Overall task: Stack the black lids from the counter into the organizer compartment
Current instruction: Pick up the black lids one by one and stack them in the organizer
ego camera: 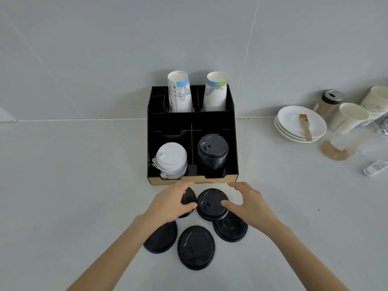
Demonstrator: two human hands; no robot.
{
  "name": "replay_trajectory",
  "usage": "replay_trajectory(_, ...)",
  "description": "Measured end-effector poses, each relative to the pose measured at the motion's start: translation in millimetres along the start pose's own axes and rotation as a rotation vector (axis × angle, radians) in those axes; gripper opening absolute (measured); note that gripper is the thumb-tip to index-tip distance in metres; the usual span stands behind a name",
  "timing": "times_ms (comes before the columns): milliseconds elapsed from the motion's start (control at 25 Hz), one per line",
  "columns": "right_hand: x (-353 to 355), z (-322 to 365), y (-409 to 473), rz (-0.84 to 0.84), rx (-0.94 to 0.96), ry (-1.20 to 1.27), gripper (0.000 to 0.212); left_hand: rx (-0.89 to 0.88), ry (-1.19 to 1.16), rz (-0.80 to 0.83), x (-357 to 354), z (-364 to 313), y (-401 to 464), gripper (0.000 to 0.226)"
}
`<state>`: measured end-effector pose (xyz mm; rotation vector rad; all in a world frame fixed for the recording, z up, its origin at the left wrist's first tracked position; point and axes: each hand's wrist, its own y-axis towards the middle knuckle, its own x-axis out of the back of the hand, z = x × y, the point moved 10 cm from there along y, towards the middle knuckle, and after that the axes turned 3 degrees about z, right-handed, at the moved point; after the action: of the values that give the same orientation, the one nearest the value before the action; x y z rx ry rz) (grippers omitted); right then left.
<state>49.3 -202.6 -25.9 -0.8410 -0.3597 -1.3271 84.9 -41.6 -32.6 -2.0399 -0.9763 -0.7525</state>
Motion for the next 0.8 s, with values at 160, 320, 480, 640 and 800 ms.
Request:
replay_trajectory(160, -16, -10, 5, 0.041, -0.023, -0.020, 0.060, -0.009, 0.039, 0.090, -23, 2, 12, 0.063)
replay_trajectory(320, -33, -15, 9, 0.057, -0.030, -0.045, 0.067, -0.012, 0.053, 0.133, -37, 4, 24, 0.069)
replay_trajectory(480, -42, -19, 10, 0.061, -0.036, -0.041, 0.070, -0.048, 0.116, 0.166, -46, 1, 29, 0.072)
replay_trajectory(640, -42, -20, 13, 0.030, -0.033, -0.017, 0.068, -0.069, 0.184, 0.195, -52, -1, 34, 0.074)
replay_trajectory(800, -40, -19, 13, 0.019, -0.002, 0.028, 0.065, -0.079, 0.171, 0.200, -55, -1, 35, 0.071)
